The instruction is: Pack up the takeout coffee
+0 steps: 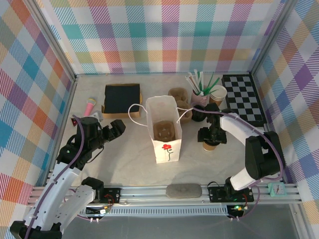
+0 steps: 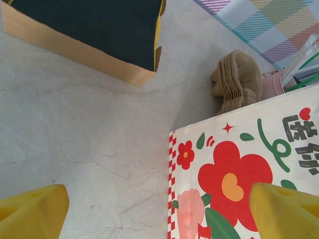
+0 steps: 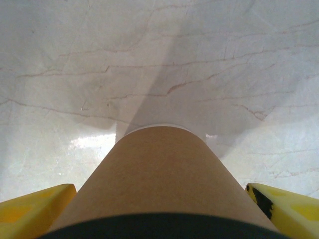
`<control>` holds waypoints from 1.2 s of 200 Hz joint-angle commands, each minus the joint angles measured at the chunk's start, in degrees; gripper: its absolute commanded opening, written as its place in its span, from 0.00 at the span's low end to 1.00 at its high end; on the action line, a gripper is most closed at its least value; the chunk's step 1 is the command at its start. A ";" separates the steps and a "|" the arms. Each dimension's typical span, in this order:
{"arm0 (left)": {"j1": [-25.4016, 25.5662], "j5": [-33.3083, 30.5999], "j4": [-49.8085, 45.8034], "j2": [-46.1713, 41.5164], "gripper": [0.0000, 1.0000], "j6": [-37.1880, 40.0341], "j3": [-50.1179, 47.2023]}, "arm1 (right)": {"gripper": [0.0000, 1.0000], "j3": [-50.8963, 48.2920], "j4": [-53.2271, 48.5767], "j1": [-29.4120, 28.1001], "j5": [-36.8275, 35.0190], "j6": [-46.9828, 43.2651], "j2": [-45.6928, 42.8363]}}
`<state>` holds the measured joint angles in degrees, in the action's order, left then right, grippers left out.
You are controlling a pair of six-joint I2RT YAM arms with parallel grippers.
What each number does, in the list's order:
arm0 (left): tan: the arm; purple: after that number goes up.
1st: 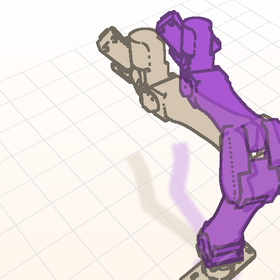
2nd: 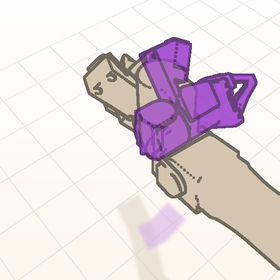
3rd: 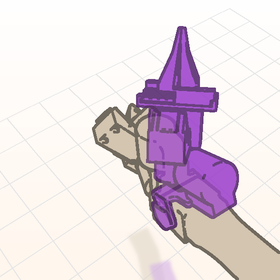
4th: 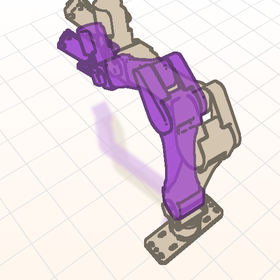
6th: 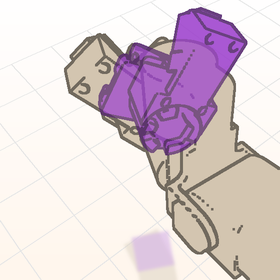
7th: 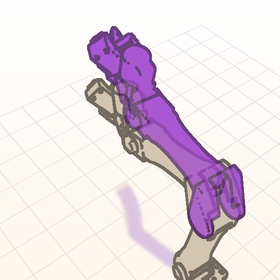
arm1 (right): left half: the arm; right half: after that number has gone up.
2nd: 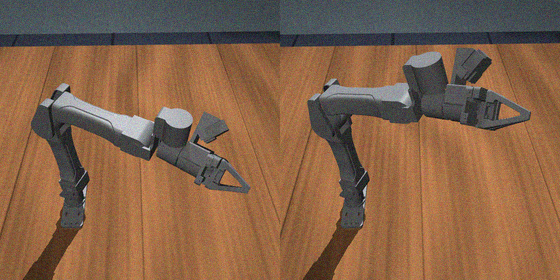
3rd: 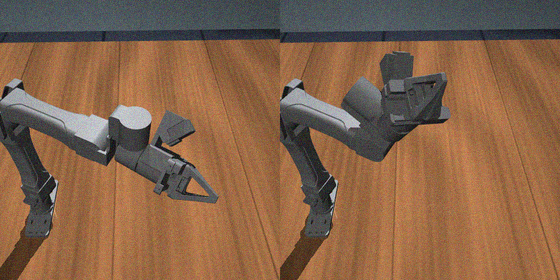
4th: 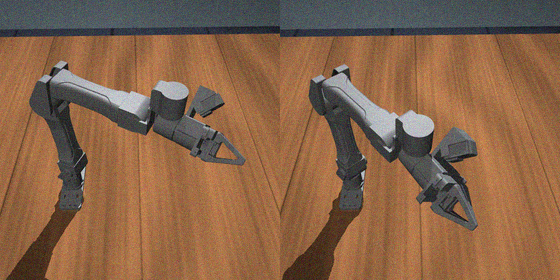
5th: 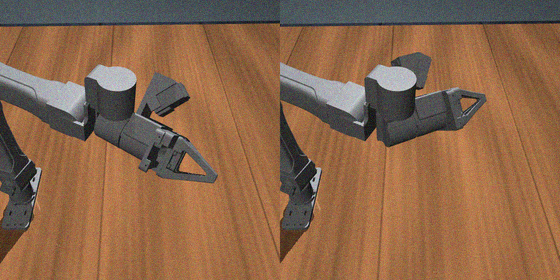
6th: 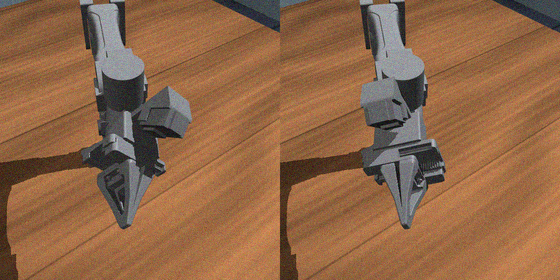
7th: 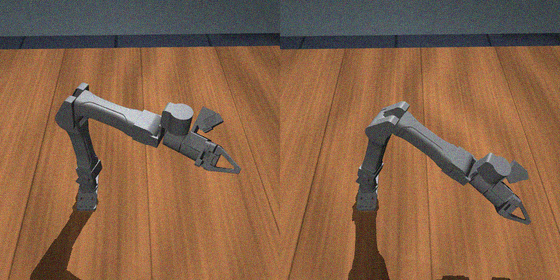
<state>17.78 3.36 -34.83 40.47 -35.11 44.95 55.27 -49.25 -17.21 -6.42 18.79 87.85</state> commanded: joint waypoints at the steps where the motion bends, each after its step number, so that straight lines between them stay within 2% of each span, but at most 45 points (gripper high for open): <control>1: -0.70 -0.72 -1.21 -0.89 0.93 0.68 1.96 | 0.60 1.54 -4.81 -0.16 1.50 0.03 -4.06; 51: -0.71 -0.63 -0.68 -1.09 0.93 0.48 1.39 | 0.60 4.46 -6.04 -0.67 1.30 -1.11 -7.72; 116: -0.67 -1.05 -1.66 -2.04 0.93 0.51 1.40 | 0.58 5.34 -1.53 -3.03 -1.33 -0.05 0.28; 176: -0.68 -1.69 -2.09 -2.46 0.93 0.73 1.29 | 0.64 5.65 -1.35 -5.36 -3.95 0.39 2.86; 216: -0.67 -1.86 -2.17 -2.50 0.93 1.04 1.37 | 0.84 5.55 -2.78 -6.16 -4.13 0.76 2.41; 225: -0.71 -1.86 -2.26 -2.58 0.93 1.02 1.38 | 0.91 5.82 -3.41 -6.17 -3.84 0.88 2.13; 240: -0.66 -1.86 -2.26 -2.79 0.93 1.01 1.45 | 0.95 6.24 -4.54 -6.25 -3.39 0.90 1.52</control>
<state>17.78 2.02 -36.03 38.59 -35.09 44.95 59.51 -50.89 -22.96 -9.85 19.05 90.39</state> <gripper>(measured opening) 0.930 0.926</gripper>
